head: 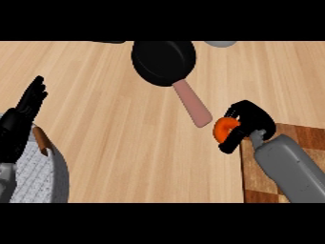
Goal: Pick the squash from the cutting board and place it in the pot
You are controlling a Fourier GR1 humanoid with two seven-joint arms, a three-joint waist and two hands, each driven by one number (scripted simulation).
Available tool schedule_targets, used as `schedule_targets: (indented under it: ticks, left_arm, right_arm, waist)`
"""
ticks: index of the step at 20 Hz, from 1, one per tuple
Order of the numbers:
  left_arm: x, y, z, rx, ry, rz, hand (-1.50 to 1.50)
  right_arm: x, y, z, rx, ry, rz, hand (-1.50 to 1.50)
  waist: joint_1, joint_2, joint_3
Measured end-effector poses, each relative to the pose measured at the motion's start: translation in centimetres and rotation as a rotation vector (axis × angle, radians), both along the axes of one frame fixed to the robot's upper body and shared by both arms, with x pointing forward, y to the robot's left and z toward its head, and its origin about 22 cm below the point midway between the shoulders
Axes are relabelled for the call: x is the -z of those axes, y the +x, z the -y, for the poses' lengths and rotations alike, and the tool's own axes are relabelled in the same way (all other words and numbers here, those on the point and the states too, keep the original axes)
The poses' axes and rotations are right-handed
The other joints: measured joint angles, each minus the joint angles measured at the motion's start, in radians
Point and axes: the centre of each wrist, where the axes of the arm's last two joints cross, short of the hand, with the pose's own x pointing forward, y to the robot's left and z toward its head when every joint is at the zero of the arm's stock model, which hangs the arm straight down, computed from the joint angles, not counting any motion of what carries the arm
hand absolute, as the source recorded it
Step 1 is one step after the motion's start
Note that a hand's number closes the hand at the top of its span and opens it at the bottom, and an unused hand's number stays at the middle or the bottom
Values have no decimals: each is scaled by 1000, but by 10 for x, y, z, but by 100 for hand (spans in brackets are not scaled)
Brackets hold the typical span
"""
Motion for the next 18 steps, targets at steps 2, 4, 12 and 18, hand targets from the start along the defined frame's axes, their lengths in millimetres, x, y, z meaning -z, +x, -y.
schedule_targets:
  ticks: [2,4,12,18]
  left_arm:
    - [5,0,4,22,5,-35,0]
    - [11,0,7,33,8,-63,0]
    - [17,4,11,25,27,-85,0]
    - [20,3,10,11,31,-89,0]
  right_arm:
    - [-18,6,-48,-83,-12,69,150]
    - [-35,8,-91,-140,-49,136,150]
    - [-98,8,-203,-252,-297,514,150]
    - [-146,13,-235,-199,-407,757,150]
  waist:
    - [34,6,-6]
    - [52,9,-10]
    - [35,-4,-11]
    - [23,-5,-5]
